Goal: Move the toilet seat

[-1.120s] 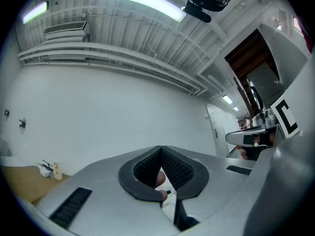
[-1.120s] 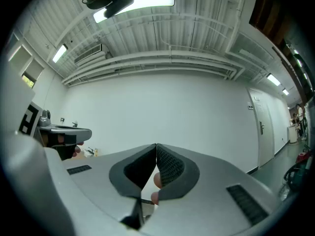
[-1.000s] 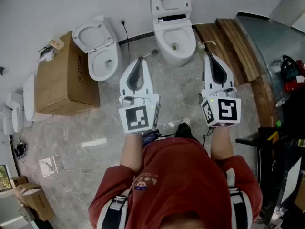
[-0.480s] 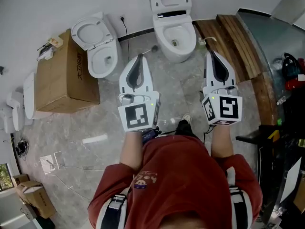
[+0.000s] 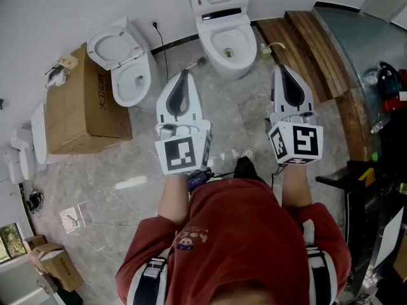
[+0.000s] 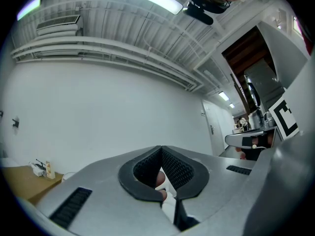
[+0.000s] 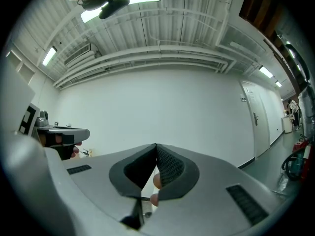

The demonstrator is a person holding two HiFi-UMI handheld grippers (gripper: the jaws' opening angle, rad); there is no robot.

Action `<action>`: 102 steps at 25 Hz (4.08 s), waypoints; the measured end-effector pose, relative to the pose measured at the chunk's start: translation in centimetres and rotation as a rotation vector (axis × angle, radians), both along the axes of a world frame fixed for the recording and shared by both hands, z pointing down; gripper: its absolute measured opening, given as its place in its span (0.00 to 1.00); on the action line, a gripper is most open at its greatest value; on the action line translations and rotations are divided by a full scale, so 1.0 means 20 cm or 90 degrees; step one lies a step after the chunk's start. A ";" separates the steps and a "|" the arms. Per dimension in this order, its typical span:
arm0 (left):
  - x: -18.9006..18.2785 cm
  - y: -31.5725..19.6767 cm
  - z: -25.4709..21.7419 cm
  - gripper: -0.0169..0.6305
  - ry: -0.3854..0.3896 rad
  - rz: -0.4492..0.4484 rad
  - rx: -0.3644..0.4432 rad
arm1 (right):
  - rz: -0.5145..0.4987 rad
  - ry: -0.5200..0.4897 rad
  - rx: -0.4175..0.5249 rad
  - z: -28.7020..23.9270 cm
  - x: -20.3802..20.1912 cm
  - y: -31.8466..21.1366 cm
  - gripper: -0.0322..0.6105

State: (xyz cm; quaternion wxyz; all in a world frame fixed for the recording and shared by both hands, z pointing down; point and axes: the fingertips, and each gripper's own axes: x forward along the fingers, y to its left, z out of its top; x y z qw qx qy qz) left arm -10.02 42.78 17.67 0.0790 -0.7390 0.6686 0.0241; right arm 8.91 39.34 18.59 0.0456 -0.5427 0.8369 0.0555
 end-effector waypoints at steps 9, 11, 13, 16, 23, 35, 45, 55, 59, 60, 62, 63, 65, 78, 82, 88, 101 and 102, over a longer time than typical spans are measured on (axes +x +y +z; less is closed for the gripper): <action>0.25 -0.22 -0.03 0.04 0.003 0.032 0.018 | 0.011 -0.003 -0.008 0.02 0.21 -0.19 0.07; 0.30 -0.27 -0.03 0.04 0.000 0.034 0.017 | 0.016 -0.006 -0.011 0.03 0.26 -0.24 0.07; 0.35 -0.31 -0.02 0.04 -0.004 0.035 0.016 | 0.019 -0.007 -0.011 0.04 0.31 -0.28 0.07; 0.42 -0.37 -0.03 0.04 -0.006 0.035 0.015 | 0.021 -0.010 -0.009 0.04 0.39 -0.34 0.07; 0.59 -0.51 -0.03 0.04 -0.014 0.036 0.015 | 0.020 -0.016 -0.003 0.03 0.55 -0.46 0.07; 0.83 -0.69 0.01 0.04 -0.022 0.027 0.007 | 0.010 -0.012 -0.004 0.06 0.75 -0.65 0.07; 0.88 -0.80 0.04 0.04 -0.040 0.032 -0.009 | 0.004 -0.037 -0.022 0.12 0.79 -0.75 0.07; 0.78 -0.98 0.08 0.04 -0.021 0.028 -0.006 | -0.008 -0.017 -0.022 0.14 0.66 -0.93 0.07; 0.71 -1.10 0.10 0.04 -0.011 0.022 -0.002 | -0.016 -0.008 -0.026 0.15 0.57 -1.07 0.07; 0.68 -1.14 0.10 0.04 -0.009 0.020 -0.003 | -0.018 -0.005 -0.027 0.15 0.55 -1.10 0.07; 0.63 -1.21 0.10 0.04 -0.007 0.017 -0.007 | -0.024 0.001 -0.025 0.14 0.49 -1.19 0.07; 0.61 -1.25 0.10 0.04 -0.006 0.016 -0.009 | -0.026 0.001 -0.025 0.13 0.47 -1.23 0.07; 0.56 -1.34 0.10 0.04 -0.004 0.014 -0.010 | -0.027 0.001 -0.027 0.12 0.41 -1.32 0.07; 0.18 -1.84 0.09 0.04 0.019 -0.001 -0.013 | -0.037 0.032 -0.034 0.10 0.04 -1.83 0.07; 0.10 -1.97 0.10 0.04 0.028 0.002 -0.016 | -0.041 0.039 -0.036 0.10 -0.05 -1.97 0.07; -0.01 -2.12 0.15 0.04 0.044 0.016 -0.016 | -0.044 0.054 -0.049 0.16 -0.19 -2.13 0.07; -0.08 -2.37 0.23 0.04 0.046 -0.022 -0.038 | -0.076 0.054 -0.059 0.22 -0.25 -2.44 0.07; -0.08 -2.40 0.23 0.04 0.044 -0.028 -0.037 | -0.081 0.052 -0.060 0.23 -0.25 -2.47 0.07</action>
